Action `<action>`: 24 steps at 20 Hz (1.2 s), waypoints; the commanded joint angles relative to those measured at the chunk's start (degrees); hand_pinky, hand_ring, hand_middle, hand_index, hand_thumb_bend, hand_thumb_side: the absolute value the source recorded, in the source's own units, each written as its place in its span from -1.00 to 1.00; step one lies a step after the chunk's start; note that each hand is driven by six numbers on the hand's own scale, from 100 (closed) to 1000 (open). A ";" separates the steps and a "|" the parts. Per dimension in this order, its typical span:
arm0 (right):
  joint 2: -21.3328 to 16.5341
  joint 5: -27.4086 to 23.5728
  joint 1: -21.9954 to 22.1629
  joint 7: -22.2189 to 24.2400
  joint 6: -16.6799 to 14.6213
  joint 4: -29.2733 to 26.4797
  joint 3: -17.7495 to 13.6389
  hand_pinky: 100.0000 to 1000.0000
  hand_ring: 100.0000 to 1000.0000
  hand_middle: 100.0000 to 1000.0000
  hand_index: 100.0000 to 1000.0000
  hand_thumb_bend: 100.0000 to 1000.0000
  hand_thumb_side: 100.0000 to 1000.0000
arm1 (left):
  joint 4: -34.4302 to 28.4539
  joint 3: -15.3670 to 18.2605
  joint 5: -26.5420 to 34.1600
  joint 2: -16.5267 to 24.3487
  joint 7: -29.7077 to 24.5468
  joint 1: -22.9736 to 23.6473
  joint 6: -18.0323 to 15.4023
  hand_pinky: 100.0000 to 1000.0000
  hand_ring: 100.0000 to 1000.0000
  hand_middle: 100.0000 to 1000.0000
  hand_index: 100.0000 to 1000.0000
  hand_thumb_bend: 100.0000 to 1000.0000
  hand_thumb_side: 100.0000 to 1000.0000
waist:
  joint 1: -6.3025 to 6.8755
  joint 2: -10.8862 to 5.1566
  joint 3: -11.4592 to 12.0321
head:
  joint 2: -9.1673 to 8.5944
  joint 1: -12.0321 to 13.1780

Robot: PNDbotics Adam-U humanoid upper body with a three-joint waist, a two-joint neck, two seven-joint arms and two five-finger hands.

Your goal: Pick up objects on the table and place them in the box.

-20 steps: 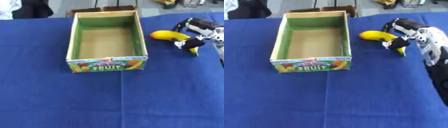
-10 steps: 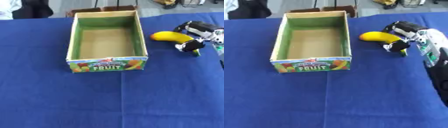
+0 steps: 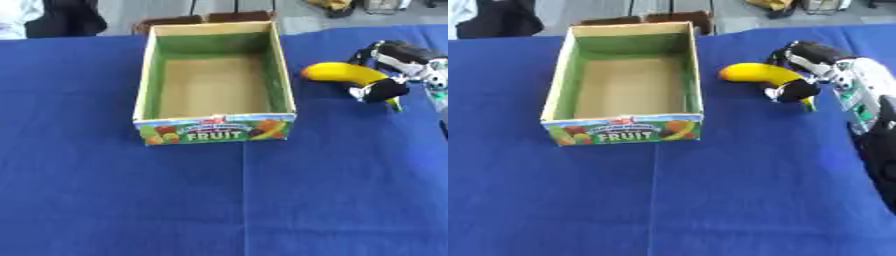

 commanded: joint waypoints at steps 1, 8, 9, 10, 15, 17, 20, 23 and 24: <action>-1.12 -1.12 -1.19 -1.14 0.23 -0.81 -0.50 0.25 0.62 -0.05 0.49 -1.00 -0.31 | -1.12 0.03 0.13 0.39 0.05 -0.15 0.18 0.40 0.52 0.54 0.80 -1.00 0.78 | 0.08 -14.62 -0.05 | -0.78 -0.01; -1.14 -1.84 -1.36 -1.74 0.31 -1.47 -0.55 0.24 0.61 -0.07 0.48 -1.00 -0.29 | -1.12 0.01 0.12 0.40 0.00 -0.18 0.32 0.40 0.52 0.54 0.80 -1.00 0.78 | 0.05 -14.69 -0.10 | -0.89 0.02; -1.15 -1.96 -1.39 -1.85 0.32 -1.58 -0.57 0.23 0.61 -0.08 0.47 -1.00 -0.29 | -1.12 0.00 0.12 0.40 -0.02 -0.18 0.35 0.40 0.52 0.54 0.80 -1.00 0.78 | 0.03 -14.69 -0.12 | -0.89 0.03; -1.16 -2.09 -1.43 -2.00 0.34 -1.70 -0.59 0.23 0.60 -0.08 0.46 -1.00 -0.29 | -1.12 0.00 0.12 0.39 -0.04 -0.18 0.39 0.40 0.52 0.54 0.80 -1.00 0.78 | 0.00 -14.70 -0.14 | -0.89 0.03; -1.21 -2.90 -1.65 -3.01 0.52 -2.54 -0.66 0.21 0.59 -0.12 0.44 -1.00 -0.28 | -1.12 0.02 0.14 0.43 -0.05 -0.17 0.47 0.40 0.52 0.54 0.80 -1.00 0.77 | -0.10 -14.82 -0.18 | -0.87 0.04; -1.16 -3.25 -1.88 -3.26 0.62 -2.90 -0.66 0.21 0.59 -0.12 0.44 -1.00 -0.27 | -1.12 0.03 0.15 0.47 -0.02 -0.17 0.51 0.40 0.52 0.54 0.80 -1.00 0.77 | -0.17 -14.91 -0.22 | -0.85 0.02; -1.08 -3.93 -2.30 -3.51 0.76 -3.50 -0.63 0.21 0.58 -0.14 0.42 -1.00 -0.27 | -1.12 0.02 0.16 0.50 -0.03 -0.16 0.55 0.40 0.52 0.54 0.80 -1.00 0.77 | -0.29 -15.03 -0.27 | -0.79 0.02; -1.01 -4.49 -2.55 -3.74 1.00 -4.01 -0.63 0.20 0.58 -0.16 0.40 -1.00 -0.26 | -1.12 0.00 0.17 0.52 -0.05 -0.13 0.60 0.40 0.52 0.54 0.80 -1.00 0.77 | -0.37 -15.08 -0.29 | -0.78 0.00; -0.95 -4.69 -2.68 -3.87 1.09 -4.23 -0.65 0.20 0.58 -0.16 0.40 -1.00 -0.26 | -1.12 0.00 0.18 0.53 -0.05 -0.12 0.64 0.40 0.52 0.54 0.80 -1.00 0.77 | -0.40 -15.09 -0.28 | -0.77 0.02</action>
